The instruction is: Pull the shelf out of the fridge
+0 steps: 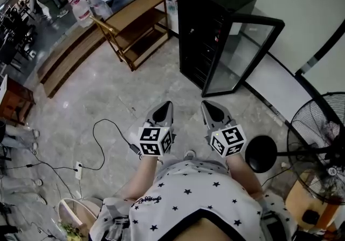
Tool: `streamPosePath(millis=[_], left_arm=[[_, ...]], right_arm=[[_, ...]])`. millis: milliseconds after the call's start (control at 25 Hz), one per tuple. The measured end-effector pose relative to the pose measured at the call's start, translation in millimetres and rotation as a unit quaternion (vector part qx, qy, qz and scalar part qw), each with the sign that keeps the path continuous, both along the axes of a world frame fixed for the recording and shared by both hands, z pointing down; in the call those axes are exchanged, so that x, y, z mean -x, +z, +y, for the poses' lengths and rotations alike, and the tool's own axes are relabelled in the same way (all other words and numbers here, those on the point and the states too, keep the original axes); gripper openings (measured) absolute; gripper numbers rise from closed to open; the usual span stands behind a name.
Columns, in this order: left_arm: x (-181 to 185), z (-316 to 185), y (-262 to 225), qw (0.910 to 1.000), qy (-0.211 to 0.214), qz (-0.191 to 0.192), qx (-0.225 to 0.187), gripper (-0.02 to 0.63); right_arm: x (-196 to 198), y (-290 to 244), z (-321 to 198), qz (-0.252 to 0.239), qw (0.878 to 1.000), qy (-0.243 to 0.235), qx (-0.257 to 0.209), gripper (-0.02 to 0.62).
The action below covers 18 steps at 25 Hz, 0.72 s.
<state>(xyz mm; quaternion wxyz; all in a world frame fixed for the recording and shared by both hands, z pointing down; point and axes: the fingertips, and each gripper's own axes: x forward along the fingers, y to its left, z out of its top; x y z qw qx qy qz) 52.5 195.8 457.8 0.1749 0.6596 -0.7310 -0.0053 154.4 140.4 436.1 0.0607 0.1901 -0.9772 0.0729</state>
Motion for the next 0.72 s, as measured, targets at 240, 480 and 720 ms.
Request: streamPosePath(millis=[240,480,720], left_arm=[[8,-17,8,0.9999,-0.003,0.015,-0.001,0.012],[11,-31,9,0.9997,-0.005,0.023,-0.001,0.012],[11,-46,12,0.9997,0.006,0.024,0.008,0.012]], right_arm=[[1,7,-19,-0.004,1.0,0.007,0.011,-0.008],[5,5,-37,-0.005,1.0,0.009,0.011,-0.008],[7,4,-49,-0.012,1.0,0.012,0.017,-0.008]])
